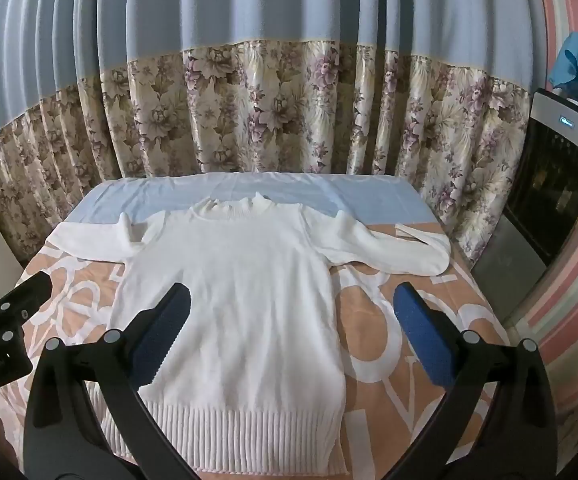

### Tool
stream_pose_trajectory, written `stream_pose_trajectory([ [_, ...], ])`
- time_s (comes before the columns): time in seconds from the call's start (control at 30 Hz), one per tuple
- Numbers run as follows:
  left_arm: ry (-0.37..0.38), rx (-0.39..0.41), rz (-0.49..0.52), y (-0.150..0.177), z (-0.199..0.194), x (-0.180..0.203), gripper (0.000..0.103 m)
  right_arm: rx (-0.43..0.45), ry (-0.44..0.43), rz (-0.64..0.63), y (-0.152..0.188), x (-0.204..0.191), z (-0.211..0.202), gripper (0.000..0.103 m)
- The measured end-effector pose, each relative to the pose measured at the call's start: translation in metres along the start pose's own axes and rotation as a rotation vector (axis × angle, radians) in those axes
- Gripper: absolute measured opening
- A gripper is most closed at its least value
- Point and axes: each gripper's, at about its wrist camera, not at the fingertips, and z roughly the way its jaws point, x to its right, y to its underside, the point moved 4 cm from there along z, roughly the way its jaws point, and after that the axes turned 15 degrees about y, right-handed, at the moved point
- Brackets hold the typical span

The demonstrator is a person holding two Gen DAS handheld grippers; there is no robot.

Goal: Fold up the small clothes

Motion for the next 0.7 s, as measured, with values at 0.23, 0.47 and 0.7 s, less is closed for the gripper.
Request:
stream_pose_trajectory([
  [0.23,-0.005,0.009,0.010,-0.0001,-0.0005,0.0005,0.101,0.008,0.004,-0.002,0.0003,-0.0008,0.0001,0.100],
  [0.47,-0.006,0.003,0.006,0.0002,0.0005,0.0010,0.101,0.007,0.004,-0.003,0.0008,-0.0019,0.0009,0.100],
  [0.7,-0.007,0.007,0.008,0.0012,0.0053,-0.0066,0.101,0.006,0.005,-0.005,0.0012,-0.0028,0.0015,0.100],
])
